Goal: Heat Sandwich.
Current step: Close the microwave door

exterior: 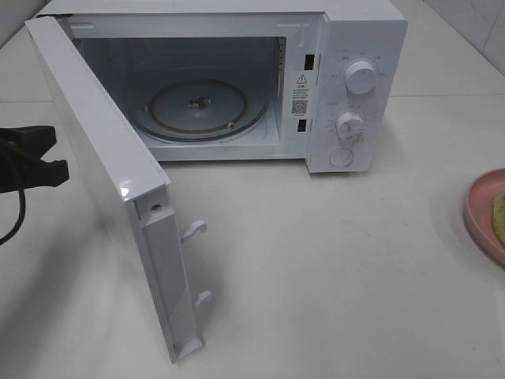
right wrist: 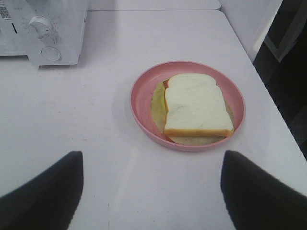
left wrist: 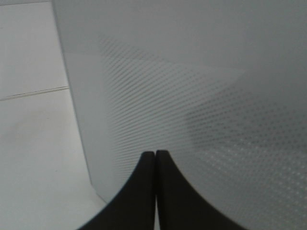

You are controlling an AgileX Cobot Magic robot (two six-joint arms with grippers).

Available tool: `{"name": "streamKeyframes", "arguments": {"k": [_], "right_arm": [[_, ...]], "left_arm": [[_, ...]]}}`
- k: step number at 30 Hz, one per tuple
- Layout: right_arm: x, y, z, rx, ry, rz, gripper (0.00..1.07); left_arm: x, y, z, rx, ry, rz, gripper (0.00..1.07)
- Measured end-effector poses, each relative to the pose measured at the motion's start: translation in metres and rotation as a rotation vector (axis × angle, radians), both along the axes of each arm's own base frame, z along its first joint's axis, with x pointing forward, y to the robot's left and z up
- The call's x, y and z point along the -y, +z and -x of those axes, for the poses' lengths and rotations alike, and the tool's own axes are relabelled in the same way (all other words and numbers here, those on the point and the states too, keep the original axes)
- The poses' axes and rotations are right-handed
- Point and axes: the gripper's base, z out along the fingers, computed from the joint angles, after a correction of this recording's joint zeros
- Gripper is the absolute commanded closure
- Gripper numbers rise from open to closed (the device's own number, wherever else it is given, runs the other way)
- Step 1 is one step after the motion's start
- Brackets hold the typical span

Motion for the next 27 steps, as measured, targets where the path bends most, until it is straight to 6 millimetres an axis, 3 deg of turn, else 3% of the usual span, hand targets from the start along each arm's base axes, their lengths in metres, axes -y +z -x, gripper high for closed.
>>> {"name": "streamKeyframes", "arguments": {"k": [8,12,27], "right_arm": [[0.000,0.000,0.000,0.000,0.000,0.000,0.31],[0.000,0.000,0.000,0.000,0.000,0.000,0.31],[0.000,0.000,0.000,0.000,0.000,0.000,0.31]], "left_arm": [[0.025,-0.003,-0.011,-0.015,-0.009,0.036,1.06],[0.050,-0.001,-0.018,0.022,-0.073,0.007,1.06],[0.110,-0.002,-0.036,0.054,-0.138,0.023,1.06]]}}
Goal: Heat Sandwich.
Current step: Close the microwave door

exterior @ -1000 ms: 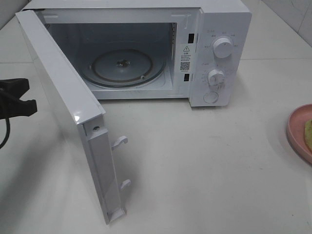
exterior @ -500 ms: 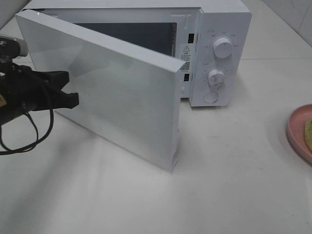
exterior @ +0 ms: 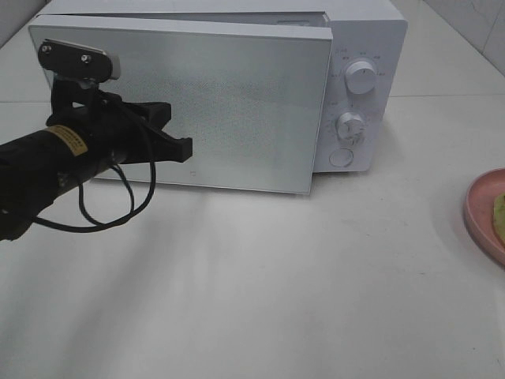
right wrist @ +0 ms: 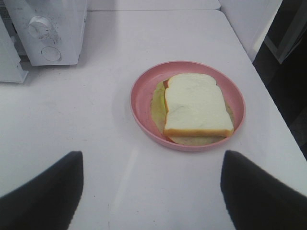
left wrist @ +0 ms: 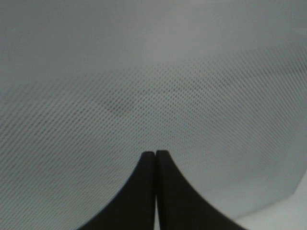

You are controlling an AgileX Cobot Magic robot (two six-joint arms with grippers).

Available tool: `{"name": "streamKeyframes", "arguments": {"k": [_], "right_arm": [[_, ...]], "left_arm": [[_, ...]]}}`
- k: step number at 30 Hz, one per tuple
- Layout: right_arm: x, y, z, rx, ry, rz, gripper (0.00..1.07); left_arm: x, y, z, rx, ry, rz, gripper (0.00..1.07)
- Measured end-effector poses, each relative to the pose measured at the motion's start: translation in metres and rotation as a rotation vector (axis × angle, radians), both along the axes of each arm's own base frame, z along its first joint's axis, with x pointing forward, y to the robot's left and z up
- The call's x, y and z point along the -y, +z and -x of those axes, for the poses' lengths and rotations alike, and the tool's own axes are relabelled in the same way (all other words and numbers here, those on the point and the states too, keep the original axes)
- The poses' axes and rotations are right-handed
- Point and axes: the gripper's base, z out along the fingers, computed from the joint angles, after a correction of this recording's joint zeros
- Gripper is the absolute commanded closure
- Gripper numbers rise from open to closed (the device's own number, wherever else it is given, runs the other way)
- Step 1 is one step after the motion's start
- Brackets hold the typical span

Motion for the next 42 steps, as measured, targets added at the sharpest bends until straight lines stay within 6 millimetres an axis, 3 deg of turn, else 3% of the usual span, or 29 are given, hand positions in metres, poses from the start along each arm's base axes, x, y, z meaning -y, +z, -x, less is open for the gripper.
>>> {"name": "streamKeyframes", "arguments": {"k": [16,42], "right_arm": [[0.000,0.000,0.000,0.000,0.000,0.000,0.31],[0.000,0.000,0.000,0.000,0.000,0.000,0.31]], "left_arm": [[0.061,0.005,-0.024,0.011,-0.068,0.041,1.06],[0.111,0.000,-0.052,-0.018,-0.154,0.000,1.06]]}}
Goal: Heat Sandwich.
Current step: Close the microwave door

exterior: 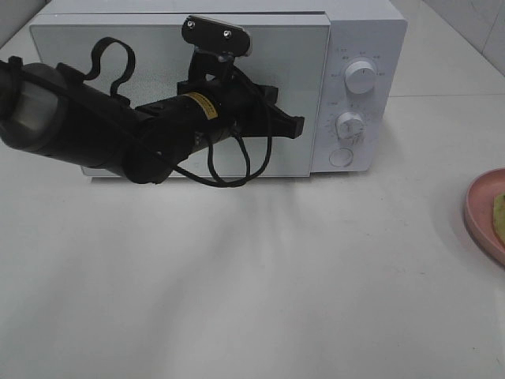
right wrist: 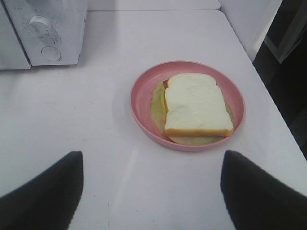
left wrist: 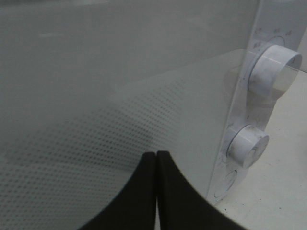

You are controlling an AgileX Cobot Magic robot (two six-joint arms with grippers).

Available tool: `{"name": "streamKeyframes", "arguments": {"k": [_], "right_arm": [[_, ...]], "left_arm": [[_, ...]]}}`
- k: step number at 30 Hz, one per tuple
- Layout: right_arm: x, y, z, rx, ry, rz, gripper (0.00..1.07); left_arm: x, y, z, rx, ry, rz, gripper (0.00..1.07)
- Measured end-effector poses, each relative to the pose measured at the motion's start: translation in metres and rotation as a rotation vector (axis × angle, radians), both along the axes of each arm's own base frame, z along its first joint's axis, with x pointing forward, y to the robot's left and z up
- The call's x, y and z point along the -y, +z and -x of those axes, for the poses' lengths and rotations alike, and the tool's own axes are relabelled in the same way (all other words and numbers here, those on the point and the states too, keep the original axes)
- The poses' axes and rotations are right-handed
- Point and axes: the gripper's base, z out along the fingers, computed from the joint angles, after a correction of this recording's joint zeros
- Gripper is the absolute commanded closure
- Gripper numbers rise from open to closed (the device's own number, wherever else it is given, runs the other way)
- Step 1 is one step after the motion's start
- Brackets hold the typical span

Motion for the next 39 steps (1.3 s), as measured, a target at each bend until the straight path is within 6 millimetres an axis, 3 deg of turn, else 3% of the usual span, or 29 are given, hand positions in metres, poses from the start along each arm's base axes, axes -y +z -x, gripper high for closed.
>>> {"name": "streamKeyframes", "arguments": {"k": [10,26,39], "right_arm": [[0.000,0.000,0.000,0.000,0.000,0.000,0.31],[0.000,0.000,0.000,0.000,-0.001,-0.001,0.31],[0.000,0.000,0.000,0.000,-0.001,-0.001,0.31]], "left_arm": [[0.017,-0.002,-0.011,0.019,-0.019,0.008,1.06],[0.018,-0.002,-0.011,0.023,-0.025,0.005,1.06],[-0.003,0.006,0.006,-0.001,0.032,0.044,1.06]]}}
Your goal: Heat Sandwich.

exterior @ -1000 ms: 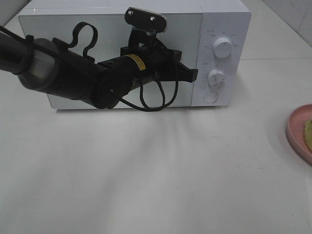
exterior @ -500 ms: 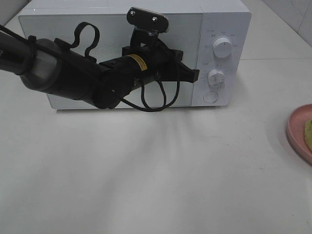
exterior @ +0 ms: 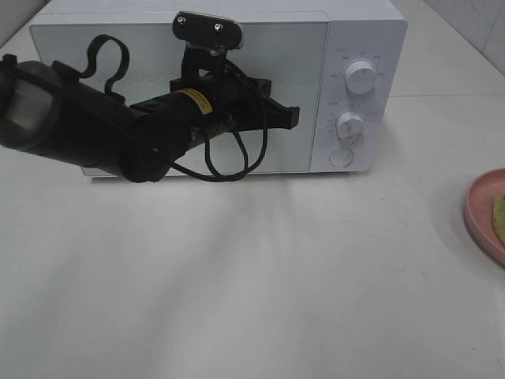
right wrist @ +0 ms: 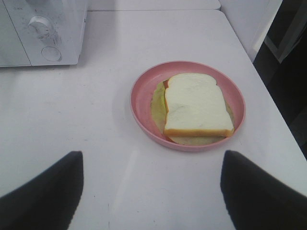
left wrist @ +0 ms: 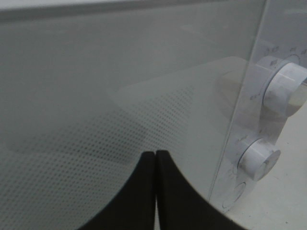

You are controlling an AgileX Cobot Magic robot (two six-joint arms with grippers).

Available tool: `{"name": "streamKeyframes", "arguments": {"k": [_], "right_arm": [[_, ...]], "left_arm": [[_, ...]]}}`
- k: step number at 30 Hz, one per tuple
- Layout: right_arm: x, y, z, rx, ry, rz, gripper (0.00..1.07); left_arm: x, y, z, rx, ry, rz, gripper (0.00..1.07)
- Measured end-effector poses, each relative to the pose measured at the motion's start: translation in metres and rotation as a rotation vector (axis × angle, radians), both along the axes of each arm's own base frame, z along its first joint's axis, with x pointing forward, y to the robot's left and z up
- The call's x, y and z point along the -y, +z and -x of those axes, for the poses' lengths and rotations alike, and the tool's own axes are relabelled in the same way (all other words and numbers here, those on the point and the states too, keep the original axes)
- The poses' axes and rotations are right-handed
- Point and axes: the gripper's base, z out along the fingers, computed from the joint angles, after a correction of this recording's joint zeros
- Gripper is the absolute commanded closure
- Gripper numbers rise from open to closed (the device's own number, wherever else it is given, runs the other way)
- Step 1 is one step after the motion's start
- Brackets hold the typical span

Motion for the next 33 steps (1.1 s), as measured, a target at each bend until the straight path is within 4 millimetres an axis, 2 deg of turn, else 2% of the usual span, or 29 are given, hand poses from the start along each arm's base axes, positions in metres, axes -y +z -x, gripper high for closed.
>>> {"name": "streamKeyframes", "arguments": {"k": [5,9,10,12,13,14,15,16,18,19,29,33], "right_arm": [[0.000,0.000,0.000,0.000,0.000,0.000,0.31],[0.000,0.000,0.000,0.000,0.000,0.000,0.31],[0.000,0.000,0.000,0.000,0.000,0.000,0.31],[0.000,0.000,0.000,0.000,0.000,0.000,0.31],[0.000,0.000,0.000,0.000,0.000,0.000,0.31],[0.000,0.000,0.000,0.000,0.000,0.000,0.31],[0.000,0.000,0.000,0.000,0.000,0.000,0.31],[0.000,0.000,0.000,0.000,0.000,0.000,0.31],[0.000,0.000,0.000,0.000,0.000,0.000,0.31],[0.000,0.000,0.000,0.000,0.000,0.000,0.31],[0.000,0.000,0.000,0.000,0.000,0.000,0.31],[0.000,0.000,0.000,0.000,0.000,0.000,0.31]], "left_arm": [[-0.010,0.005,0.011,-0.010,0.001,-0.008,1.06],[-0.028,0.013,0.032,-0.023,0.001,-0.020,1.06],[-0.028,0.013,0.032,-0.023,0.001,-0.020,1.06],[-0.036,0.016,0.040,-0.029,0.001,-0.025,1.00],[-0.039,0.016,0.043,-0.033,0.001,-0.029,0.94],[-0.045,0.018,0.051,-0.049,-0.002,-0.039,0.74],[-0.045,0.018,0.051,-0.049,-0.002,-0.039,0.74],[-0.048,0.019,0.055,-0.069,-0.005,-0.052,0.61],[-0.055,0.016,0.065,-0.161,-0.020,-0.112,0.24],[-0.057,0.015,0.068,-0.189,-0.025,-0.130,0.02],[-0.072,0.036,0.093,-0.292,-0.142,-0.356,0.05],[-0.085,0.046,0.106,-0.390,-0.163,-0.420,0.05]]}}
